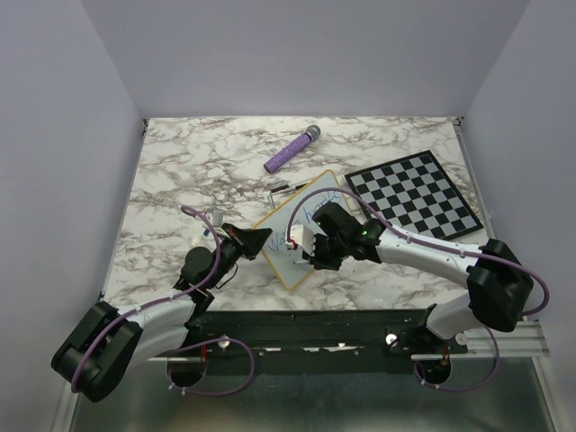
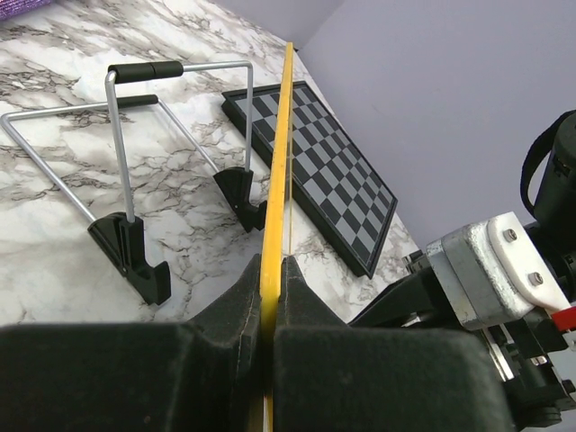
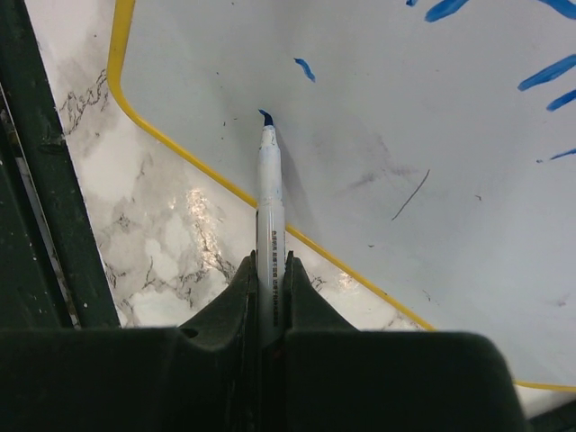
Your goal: Write a sentence on the whiteboard
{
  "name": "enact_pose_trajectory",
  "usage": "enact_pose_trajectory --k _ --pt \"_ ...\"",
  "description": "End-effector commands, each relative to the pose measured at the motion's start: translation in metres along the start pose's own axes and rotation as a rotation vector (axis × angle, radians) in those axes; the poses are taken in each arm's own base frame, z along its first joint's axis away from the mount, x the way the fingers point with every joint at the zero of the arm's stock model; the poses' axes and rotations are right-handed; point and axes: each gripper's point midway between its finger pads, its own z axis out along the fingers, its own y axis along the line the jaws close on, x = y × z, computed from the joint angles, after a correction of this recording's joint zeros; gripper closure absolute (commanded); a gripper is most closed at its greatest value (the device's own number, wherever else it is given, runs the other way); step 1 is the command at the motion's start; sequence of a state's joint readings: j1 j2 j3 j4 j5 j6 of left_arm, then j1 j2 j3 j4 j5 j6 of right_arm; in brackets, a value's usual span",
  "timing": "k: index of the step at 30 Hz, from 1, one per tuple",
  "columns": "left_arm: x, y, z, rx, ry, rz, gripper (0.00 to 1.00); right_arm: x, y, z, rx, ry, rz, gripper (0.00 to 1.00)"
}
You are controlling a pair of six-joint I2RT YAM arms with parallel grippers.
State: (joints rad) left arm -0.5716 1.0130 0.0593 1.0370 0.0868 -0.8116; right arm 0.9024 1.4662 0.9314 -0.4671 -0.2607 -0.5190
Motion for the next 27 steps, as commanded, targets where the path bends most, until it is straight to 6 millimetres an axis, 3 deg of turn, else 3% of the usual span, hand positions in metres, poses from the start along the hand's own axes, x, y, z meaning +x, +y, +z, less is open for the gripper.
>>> enact_pose_trajectory --k 1,5,10,27 --pt "-0.002 0.004 -0.003 -0.012 -0.021 0.028 1.0 -0.013 -0.018 -0.012 0.078 -0.036 0.026 0.99" --pt "-0.002 0.004 -0.003 -0.012 -0.019 0.026 1.0 -0.026 -0.006 -0.021 0.015 -0.115 0.005 1.0" --pt "-0.003 0.004 -0.002 -0.012 -0.023 0.025 1.0 -0.036 -0.013 -0.022 0.043 -0.144 0.023 0.99" --pt "-0.002 0.003 -0.001 -0.008 -0.026 0.007 1.0 -0.032 -0.019 -0.008 0.055 -0.109 0.074 1.0"
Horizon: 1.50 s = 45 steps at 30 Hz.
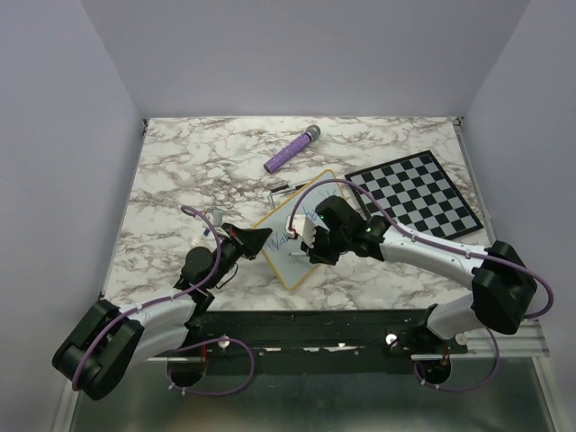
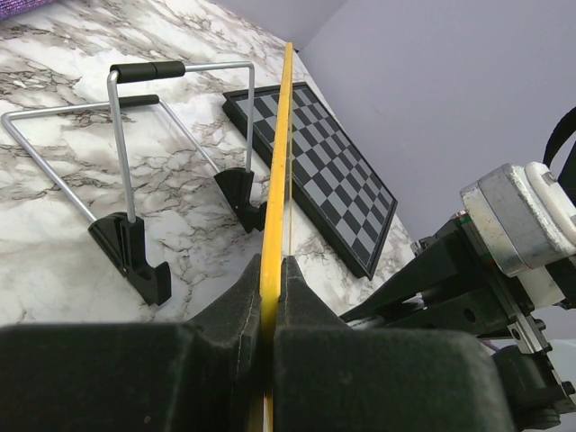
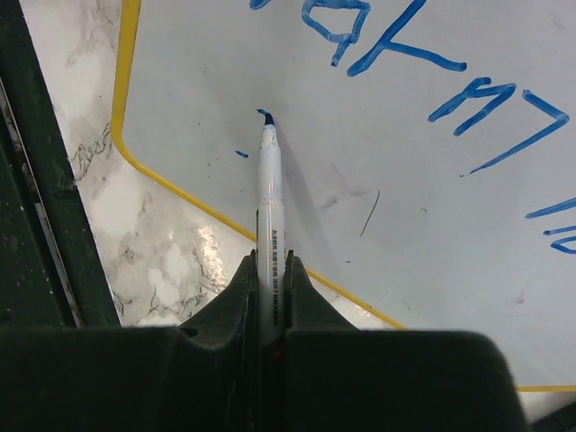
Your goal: Write a sentence on the whiteboard
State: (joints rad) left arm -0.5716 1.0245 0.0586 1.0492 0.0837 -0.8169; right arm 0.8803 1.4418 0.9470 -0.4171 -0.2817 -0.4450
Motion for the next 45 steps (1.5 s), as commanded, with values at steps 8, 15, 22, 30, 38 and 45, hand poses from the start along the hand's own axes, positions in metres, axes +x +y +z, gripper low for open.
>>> enact_pose_trajectory --k 8,15,22,30,38,45 --pt "-0.003 0.001 -0.001 -0.002 -0.027 0.007 1.0 -0.011 -0.005 0.007 0.012 -0.009 0.005 0.99" --pt "-0.003 0.0 0.0 0.002 -0.025 0.005 1.0 -0.012 -0.001 0.008 -0.006 -0.013 0.003 0.99" --pt "-0.003 0.001 0.0 0.001 -0.024 0.008 1.0 -0.008 0.006 0.011 -0.045 0.006 -0.012 0.99" --pt "-0.004 0.0 0.001 0.002 -0.025 0.013 1.0 -0.003 0.018 0.015 -0.105 0.026 -0.034 0.99" --pt "-0.005 0.0 0.0 0.001 -0.026 0.017 1.0 0.009 0.022 0.018 -0.13 0.072 -0.046 0.99" --pt "-0.006 0.0 -0.002 -0.005 -0.031 0.025 1.0 0.018 0.015 0.018 -0.081 0.112 -0.037 0.99"
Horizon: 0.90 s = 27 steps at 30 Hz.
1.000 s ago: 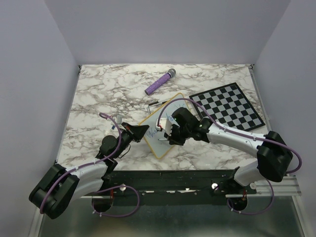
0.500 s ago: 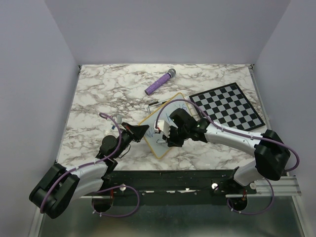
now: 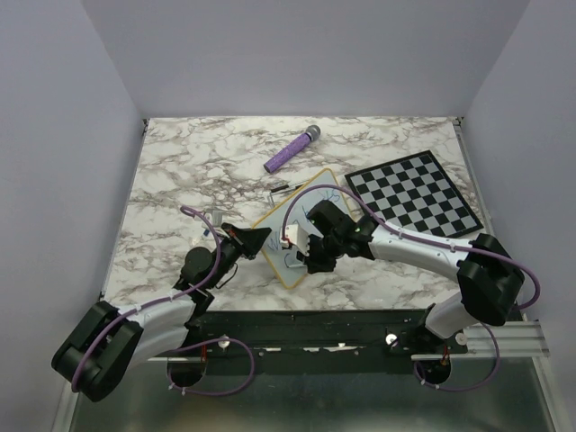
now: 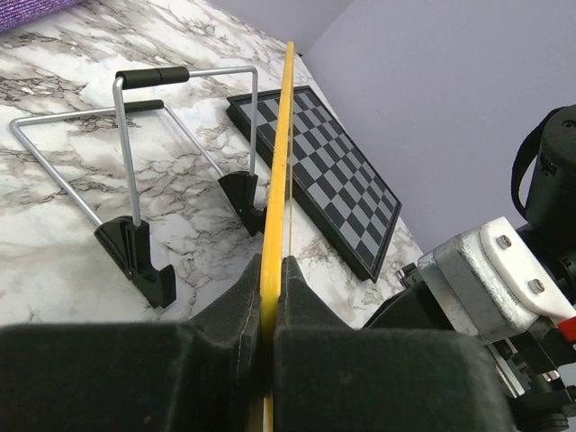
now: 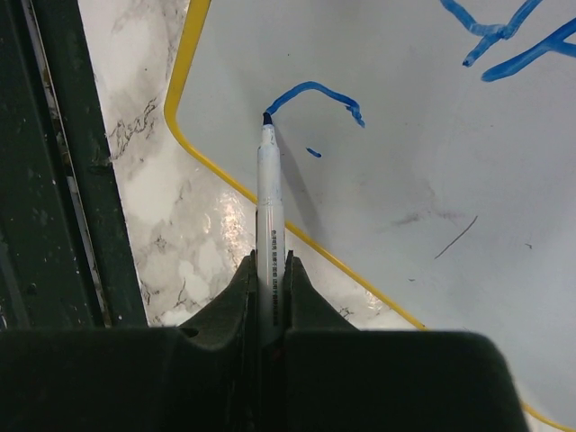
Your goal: Write a sentence on the whiteboard
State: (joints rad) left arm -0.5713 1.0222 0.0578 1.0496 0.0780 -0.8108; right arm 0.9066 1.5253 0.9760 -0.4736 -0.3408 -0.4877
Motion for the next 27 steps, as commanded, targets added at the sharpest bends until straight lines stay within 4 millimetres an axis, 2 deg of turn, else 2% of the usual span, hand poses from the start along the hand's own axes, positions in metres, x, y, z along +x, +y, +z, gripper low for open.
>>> enact_pose_trajectory --k 1,13,19,27 --pt "-0.004 0.0 -0.002 -0.004 -0.023 0.02 1.0 0.006 -0.007 0.001 0.042 0.048 -0.001 0.99" --pt "-0.004 0.001 -0.004 -0.007 -0.022 0.023 1.0 0.008 -0.035 -0.015 0.148 0.024 0.064 0.99" --pt "-0.002 0.001 -0.003 -0.004 -0.017 0.021 1.0 -0.004 -0.026 -0.023 0.099 -0.04 0.047 0.99" --pt "-0.001 0.001 -0.003 0.0 -0.014 0.021 1.0 -0.001 -0.035 -0.023 0.135 -0.031 0.068 0.99"
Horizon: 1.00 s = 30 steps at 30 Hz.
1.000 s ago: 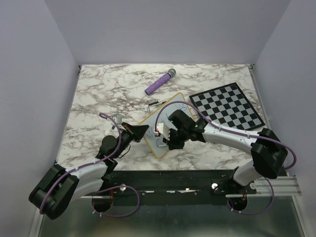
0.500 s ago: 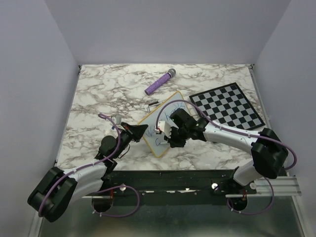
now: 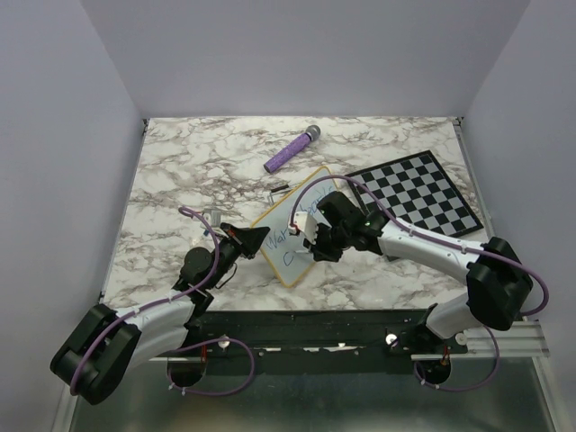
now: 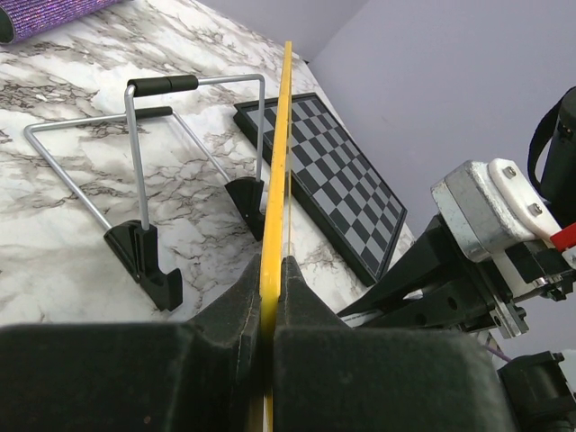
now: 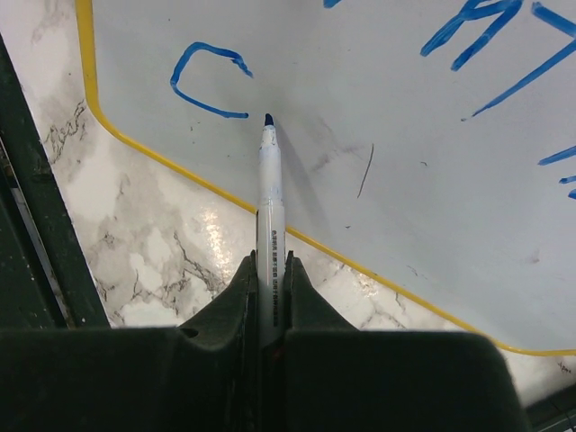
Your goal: Write a sentence on the whiteboard
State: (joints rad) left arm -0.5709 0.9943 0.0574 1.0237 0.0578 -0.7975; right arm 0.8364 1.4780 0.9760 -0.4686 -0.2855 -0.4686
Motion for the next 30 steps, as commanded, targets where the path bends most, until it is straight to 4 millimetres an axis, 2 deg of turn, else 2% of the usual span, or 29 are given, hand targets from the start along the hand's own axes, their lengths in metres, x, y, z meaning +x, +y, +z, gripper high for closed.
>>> enact_pose_trajectory --k 1,10,15,24,30 --pt "0.002 -0.001 -0.002 0.016 0.001 0.006 1.0 -0.004 -0.005 -0.001 0.019 -0.008 0.013 1.0" --pt "0.004 -0.003 -0.001 0.029 0.007 0.005 1.0 -0.006 -0.006 0.003 0.009 -0.005 0.018 0.99" --pt "0.005 -0.004 0.0 0.036 0.012 0.002 1.0 -0.009 -0.016 0.001 0.069 -0.018 0.048 0.99" --pt "0.004 -0.005 -0.001 0.037 0.01 0.013 1.0 0.0 -0.029 -0.004 0.115 -0.01 0.092 0.99" --pt "0.003 -0.004 -0.001 0.033 0.01 0.018 1.0 0.004 -0.025 -0.004 0.093 -0.001 0.081 1.0"
